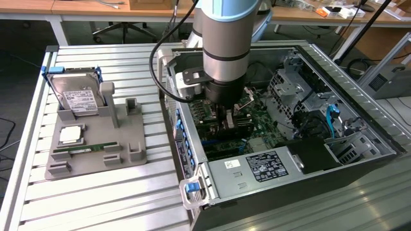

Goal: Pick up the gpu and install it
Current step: 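Insert the gpu into the slot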

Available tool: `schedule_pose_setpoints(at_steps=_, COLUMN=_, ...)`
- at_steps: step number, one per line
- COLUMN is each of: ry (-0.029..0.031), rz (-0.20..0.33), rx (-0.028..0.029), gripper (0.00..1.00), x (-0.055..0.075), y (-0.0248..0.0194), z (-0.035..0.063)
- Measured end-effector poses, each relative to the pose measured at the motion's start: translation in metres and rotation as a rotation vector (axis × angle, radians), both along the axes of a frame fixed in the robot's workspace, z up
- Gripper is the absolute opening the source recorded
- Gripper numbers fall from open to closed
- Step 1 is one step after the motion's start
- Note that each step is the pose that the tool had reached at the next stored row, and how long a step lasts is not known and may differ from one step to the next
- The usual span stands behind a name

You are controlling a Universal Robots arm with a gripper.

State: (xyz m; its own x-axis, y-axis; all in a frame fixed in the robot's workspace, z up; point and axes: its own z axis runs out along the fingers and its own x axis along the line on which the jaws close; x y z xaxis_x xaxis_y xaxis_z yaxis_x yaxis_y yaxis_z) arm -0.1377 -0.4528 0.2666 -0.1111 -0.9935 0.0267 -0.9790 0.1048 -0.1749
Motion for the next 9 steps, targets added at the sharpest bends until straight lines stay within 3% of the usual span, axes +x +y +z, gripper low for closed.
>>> schedule_pose_setpoints(at_steps=9, ry=0.0000, rz=0.001, rx=0.0001, gripper=0.27, x=-0.0024, y=0.0001, z=-0.0026)
